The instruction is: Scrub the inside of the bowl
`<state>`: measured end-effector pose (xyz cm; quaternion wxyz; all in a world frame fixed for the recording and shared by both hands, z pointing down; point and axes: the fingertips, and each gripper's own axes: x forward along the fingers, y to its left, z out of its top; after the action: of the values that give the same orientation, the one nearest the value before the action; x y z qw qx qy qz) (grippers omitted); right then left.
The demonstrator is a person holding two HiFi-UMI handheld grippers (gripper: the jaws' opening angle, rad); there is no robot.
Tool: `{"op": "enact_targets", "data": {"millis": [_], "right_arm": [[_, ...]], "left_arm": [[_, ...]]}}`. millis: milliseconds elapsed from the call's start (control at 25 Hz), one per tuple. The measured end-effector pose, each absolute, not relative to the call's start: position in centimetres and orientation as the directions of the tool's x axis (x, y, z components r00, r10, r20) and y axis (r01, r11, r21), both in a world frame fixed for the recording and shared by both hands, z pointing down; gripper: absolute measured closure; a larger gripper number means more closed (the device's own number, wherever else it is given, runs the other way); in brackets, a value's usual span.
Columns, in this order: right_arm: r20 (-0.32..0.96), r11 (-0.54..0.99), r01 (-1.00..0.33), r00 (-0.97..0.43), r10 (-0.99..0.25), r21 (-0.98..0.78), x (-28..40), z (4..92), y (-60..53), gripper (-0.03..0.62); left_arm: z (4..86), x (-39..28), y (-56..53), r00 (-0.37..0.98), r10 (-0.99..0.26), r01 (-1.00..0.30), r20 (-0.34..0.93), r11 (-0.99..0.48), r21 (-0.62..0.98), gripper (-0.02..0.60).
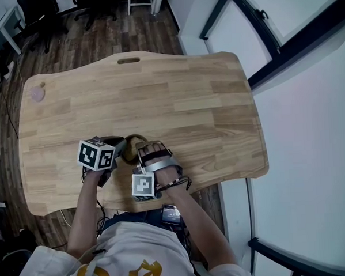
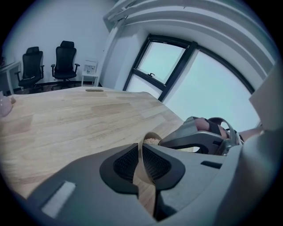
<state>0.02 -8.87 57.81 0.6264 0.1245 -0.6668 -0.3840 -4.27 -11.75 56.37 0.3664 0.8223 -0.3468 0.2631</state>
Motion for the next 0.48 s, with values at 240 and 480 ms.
{"op": "enact_targets", "data": {"millis": [240, 480], "right_arm": [[0.922, 0.946, -0.156, -0.224, -0.315, 0.285, 0.1, 60.4, -7.0, 0.462], [0.927, 0.855, -0.506, -0.364, -0.091, -0.115, 0.0, 59.9, -6.4, 0.462]], "left_arm": [[56.3, -3.2, -11.2, 0.594, -0.363, -0.756, 0.717, -0.557, 0.344, 0.552], [56.1, -3.3, -11.3, 0.623, -0.367, -0.751, 0.691, -0.529, 0.396, 0.552]]}}
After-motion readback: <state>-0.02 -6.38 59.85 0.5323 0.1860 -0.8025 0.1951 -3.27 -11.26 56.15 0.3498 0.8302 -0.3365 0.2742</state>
